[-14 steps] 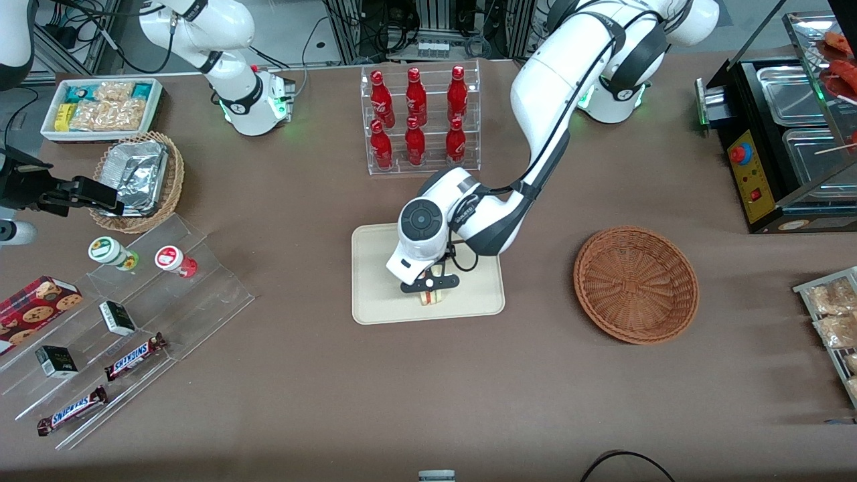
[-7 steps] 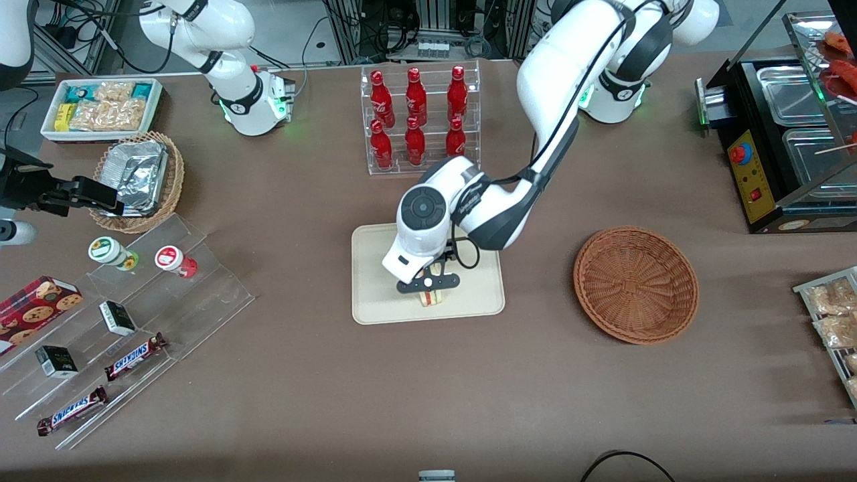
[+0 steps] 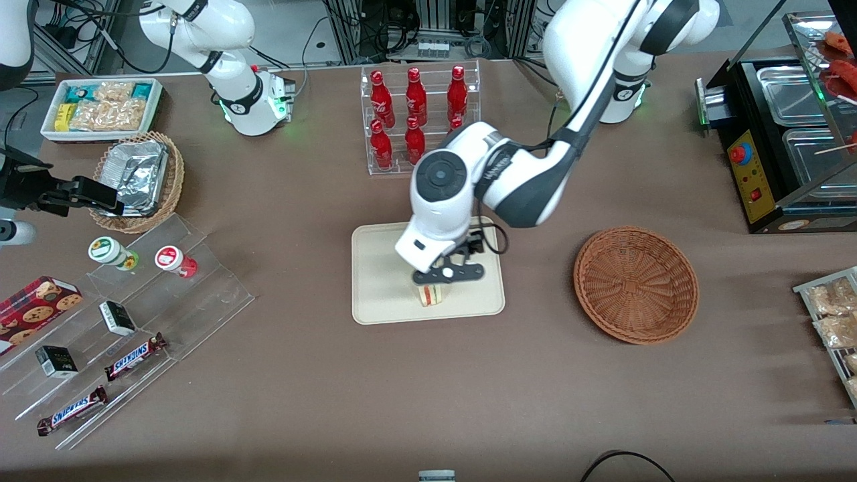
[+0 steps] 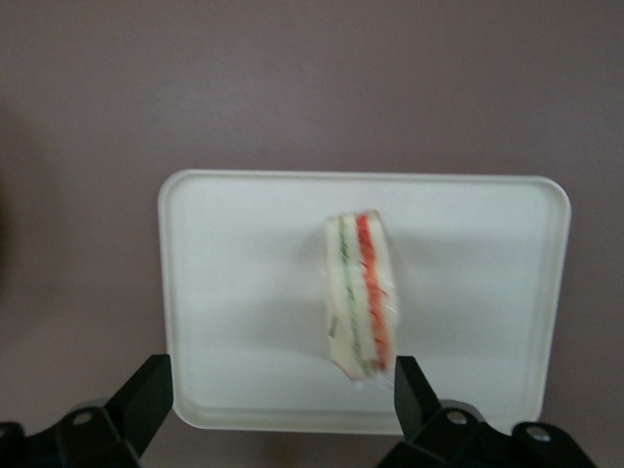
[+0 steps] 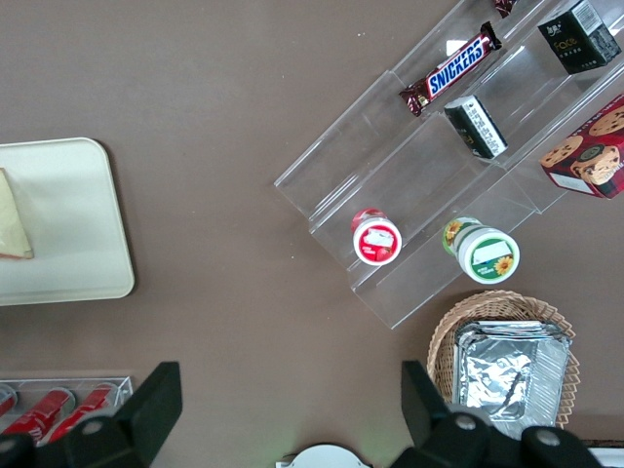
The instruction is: Place sandwich from basket to tray
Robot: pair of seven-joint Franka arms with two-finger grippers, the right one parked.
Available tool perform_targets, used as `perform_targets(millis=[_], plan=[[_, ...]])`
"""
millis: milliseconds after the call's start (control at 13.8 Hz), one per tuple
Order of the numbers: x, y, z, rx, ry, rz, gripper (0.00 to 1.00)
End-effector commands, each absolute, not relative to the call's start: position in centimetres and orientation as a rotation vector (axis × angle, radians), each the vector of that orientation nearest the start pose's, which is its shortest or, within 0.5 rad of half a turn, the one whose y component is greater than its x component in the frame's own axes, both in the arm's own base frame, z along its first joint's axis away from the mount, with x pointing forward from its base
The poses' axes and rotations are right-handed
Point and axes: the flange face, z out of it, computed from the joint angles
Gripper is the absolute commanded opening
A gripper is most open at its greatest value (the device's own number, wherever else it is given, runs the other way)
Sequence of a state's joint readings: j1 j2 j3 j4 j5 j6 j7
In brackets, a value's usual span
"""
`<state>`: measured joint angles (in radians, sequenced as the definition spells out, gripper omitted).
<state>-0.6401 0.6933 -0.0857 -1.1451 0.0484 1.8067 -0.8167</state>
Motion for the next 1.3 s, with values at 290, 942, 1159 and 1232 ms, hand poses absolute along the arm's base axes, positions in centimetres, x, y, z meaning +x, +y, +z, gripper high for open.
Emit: perform_targets(millis=[290, 942, 1159, 1232], plan=[[60.7, -33.8, 43.2, -3.132, 0.007, 0.1, 1.0], [58.5, -17.2, 47.6, -3.103, 0.274, 0.207, 1.0], [56.9, -13.1, 51.1, -3.122, 0.27, 0.295, 1.0], [56.2, -12.6, 52.5, -3.137, 0.306, 0.302, 1.0]])
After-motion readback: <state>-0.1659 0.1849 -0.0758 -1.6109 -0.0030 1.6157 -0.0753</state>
